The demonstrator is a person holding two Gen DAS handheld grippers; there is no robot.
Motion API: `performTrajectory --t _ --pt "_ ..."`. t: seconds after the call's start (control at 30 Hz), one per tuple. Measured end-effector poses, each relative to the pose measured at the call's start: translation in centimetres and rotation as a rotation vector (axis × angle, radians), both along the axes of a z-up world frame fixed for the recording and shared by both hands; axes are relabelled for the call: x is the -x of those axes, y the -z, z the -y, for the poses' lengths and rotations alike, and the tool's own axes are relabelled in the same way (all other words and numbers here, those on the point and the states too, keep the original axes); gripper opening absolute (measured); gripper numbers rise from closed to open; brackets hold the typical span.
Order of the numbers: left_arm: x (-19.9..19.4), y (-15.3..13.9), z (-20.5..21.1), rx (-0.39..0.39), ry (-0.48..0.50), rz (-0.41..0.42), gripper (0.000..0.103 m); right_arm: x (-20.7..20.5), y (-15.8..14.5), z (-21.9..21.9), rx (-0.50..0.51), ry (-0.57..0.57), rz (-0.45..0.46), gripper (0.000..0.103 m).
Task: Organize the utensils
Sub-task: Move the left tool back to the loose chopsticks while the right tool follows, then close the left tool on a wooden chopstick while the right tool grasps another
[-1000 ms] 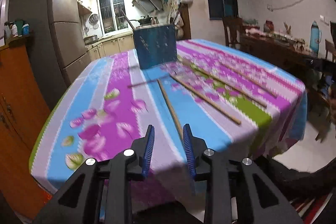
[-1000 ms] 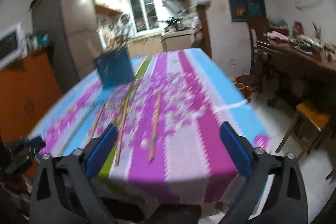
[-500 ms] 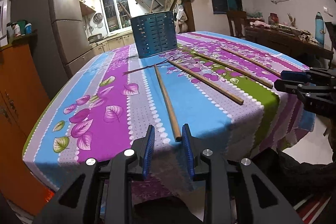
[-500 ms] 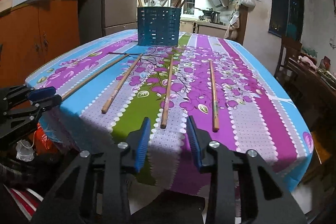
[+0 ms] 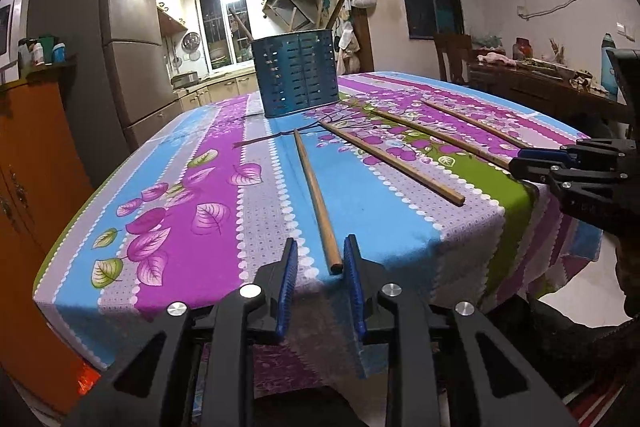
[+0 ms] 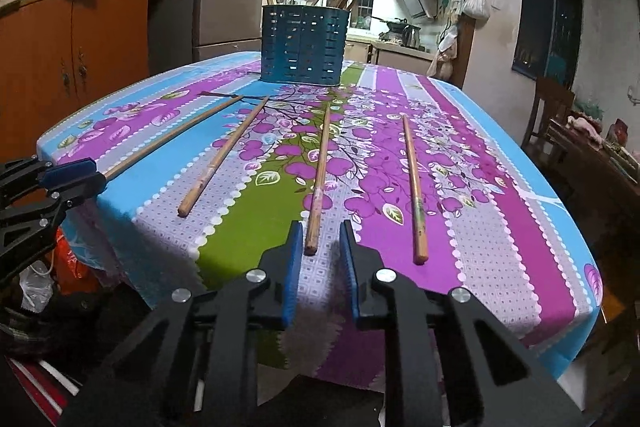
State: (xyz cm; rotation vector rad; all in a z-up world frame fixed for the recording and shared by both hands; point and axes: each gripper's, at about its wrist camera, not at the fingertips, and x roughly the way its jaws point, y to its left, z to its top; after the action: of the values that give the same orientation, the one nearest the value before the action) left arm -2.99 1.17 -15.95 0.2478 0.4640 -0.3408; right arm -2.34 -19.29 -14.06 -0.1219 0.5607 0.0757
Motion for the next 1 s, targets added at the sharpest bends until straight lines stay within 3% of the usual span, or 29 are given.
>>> performTrajectory --t 0.07,0.17,0.3,0.63,1.0 --pt "0.1 0.1 0.1 0.004 0.011 0.003 0.017 0.1 0.1 -0.2 -0.007 -0.007 0.006 0.006" --pt "0.2 0.1 0.1 0.013 0.028 0.003 0.010 0.3 0.2 -0.6 0.013 0.004 0.023 0.005" --pt "0.0 0.2 0.0 0.021 0.036 0.000 0.009 0.3 0.2 0.0 -0.052 0.014 0.020 0.005" --pt "-0.4 -0.4 -1.1 0.010 -0.001 0.013 0.008 1.2 -0.6 -0.7 -0.021 0.020 0.062 0.005" --pt "-1.1 -4.3 -2.6 0.036 -0.014 0.074 0.008 1.4 -6.8 0.7 -0.118 -0.002 0.180 0.005"
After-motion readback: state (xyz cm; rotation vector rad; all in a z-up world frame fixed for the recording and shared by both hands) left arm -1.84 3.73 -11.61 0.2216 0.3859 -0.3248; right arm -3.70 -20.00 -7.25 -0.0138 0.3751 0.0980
